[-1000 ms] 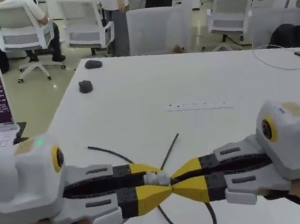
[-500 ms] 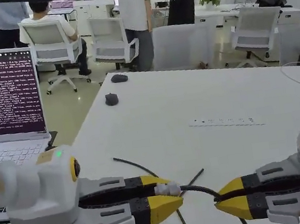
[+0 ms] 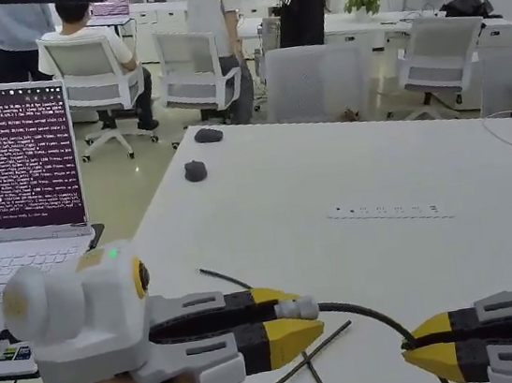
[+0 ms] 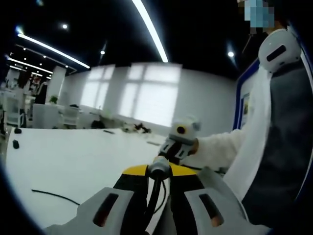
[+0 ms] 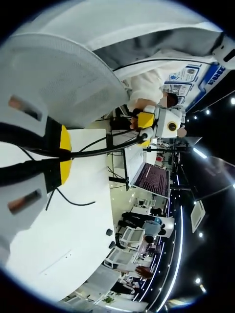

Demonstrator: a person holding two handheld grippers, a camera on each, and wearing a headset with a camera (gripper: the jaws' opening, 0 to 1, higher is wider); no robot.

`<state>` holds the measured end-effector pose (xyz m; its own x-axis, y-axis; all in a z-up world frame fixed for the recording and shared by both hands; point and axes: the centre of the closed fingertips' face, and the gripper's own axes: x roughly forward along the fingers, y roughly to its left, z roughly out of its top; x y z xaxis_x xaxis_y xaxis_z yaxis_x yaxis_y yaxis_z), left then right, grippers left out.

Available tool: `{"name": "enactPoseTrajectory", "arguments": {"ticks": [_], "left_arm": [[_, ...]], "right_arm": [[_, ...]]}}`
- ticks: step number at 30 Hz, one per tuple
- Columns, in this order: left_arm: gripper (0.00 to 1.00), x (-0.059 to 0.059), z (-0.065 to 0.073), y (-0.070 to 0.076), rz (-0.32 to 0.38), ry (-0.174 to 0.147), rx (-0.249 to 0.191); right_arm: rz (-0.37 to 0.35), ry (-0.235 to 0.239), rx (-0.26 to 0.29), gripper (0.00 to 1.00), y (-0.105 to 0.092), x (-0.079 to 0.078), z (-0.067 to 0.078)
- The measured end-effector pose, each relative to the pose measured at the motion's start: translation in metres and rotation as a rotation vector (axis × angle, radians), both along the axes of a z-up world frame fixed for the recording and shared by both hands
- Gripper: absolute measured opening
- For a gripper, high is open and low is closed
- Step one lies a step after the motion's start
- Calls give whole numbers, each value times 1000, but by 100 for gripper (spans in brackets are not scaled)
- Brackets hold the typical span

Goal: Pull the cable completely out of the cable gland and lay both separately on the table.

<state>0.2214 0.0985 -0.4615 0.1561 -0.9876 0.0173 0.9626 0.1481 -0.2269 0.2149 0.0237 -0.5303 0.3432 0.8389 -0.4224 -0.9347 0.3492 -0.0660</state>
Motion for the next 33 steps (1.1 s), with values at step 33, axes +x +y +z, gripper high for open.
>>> {"name": "enactPoseTrajectory", "arguments": {"ticks": [33], "left_arm": [[16, 20, -11, -18, -55, 2, 48]], "right_arm": [[145, -63, 98, 3, 53, 18, 45]]}}
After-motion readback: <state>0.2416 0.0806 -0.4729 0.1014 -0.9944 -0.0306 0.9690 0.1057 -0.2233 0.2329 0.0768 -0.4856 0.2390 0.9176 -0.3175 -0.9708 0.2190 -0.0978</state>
